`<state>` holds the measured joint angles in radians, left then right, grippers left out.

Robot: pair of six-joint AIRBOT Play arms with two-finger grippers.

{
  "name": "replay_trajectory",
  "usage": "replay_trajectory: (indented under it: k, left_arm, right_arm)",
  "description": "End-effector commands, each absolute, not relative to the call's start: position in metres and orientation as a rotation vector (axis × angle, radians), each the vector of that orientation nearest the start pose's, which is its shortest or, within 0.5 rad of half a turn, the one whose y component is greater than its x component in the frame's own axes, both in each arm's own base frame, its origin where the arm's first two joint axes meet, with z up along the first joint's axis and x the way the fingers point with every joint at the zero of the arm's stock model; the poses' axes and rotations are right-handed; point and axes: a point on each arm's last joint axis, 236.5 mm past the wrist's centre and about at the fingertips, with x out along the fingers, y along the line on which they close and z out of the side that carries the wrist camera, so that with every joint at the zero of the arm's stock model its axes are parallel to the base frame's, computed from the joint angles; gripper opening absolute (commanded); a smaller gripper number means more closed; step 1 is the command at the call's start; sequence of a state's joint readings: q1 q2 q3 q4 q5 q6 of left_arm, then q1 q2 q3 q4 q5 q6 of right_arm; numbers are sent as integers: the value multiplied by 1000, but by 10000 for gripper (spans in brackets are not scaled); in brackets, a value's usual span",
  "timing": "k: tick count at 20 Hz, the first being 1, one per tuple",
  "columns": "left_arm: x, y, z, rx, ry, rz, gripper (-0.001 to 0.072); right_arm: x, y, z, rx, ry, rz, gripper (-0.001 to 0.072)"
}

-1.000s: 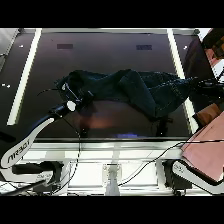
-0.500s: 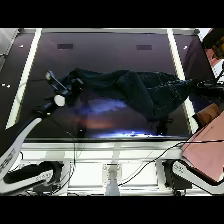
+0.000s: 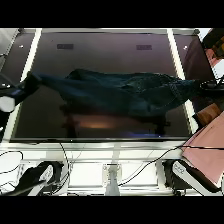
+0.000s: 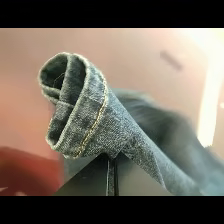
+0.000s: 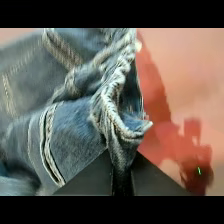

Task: Fold the clothes and pants, and hang the long-sleeved shirts on hangers.

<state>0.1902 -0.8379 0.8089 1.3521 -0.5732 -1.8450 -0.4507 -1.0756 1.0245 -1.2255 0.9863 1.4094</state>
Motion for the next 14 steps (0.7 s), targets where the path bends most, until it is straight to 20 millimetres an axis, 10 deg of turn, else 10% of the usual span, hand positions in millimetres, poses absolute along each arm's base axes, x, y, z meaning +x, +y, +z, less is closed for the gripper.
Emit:
replay_trajectory:
  k: [1, 7, 14]
  left_arm:
    - [328, 70, 102, -411, 748, 248, 28]
    - [256, 104, 48, -249, 1112, 348, 28]
    - [234, 135, -11, -46, 1428, 332, 28]
  right_arm:
    - [338, -89, 46, 383, 1110, -116, 55]
    - [259, -72, 23, 366, 1466, -75, 55]
    - [180, -45, -34, 417, 1770, -24, 55]
